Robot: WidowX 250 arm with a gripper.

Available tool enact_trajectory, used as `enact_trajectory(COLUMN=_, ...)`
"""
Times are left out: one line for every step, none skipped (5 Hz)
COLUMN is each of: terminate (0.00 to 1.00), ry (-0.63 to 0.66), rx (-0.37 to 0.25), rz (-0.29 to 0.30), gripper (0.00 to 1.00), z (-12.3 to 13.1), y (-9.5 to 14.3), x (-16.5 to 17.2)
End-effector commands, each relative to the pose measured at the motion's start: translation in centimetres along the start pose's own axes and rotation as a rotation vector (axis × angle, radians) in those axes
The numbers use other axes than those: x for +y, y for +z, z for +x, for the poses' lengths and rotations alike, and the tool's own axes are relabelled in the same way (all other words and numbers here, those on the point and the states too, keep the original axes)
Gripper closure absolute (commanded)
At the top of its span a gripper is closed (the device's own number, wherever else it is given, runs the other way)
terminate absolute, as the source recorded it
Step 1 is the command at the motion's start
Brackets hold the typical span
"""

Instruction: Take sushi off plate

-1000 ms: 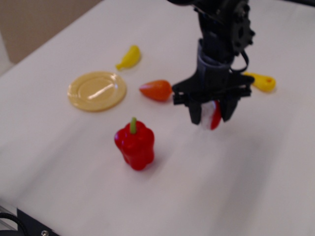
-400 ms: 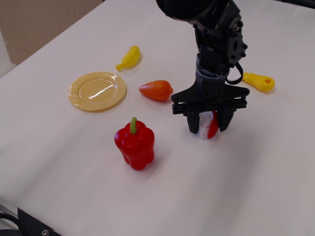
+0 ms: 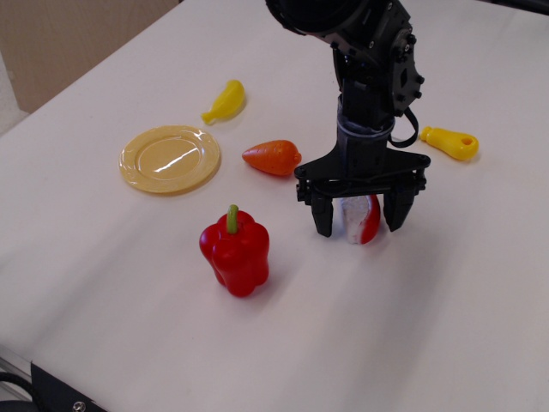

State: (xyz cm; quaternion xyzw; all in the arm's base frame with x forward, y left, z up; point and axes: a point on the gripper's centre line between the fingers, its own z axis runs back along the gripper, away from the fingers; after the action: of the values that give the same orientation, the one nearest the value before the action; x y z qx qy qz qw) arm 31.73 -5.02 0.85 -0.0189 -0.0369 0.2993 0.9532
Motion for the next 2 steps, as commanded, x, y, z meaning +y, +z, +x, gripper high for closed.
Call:
enact_trajectory(terminate=0.0, ry=-0.019, rx=-0.106, rz=-0.067, gripper=0.0, z=0.5, y=6.0, x=1.9)
enact_trajectory(terminate=0.0, ry=-0.071, rx=-0.145, rz=-0.057, gripper=0.0, z=0.5, y=8.3, x=2.5)
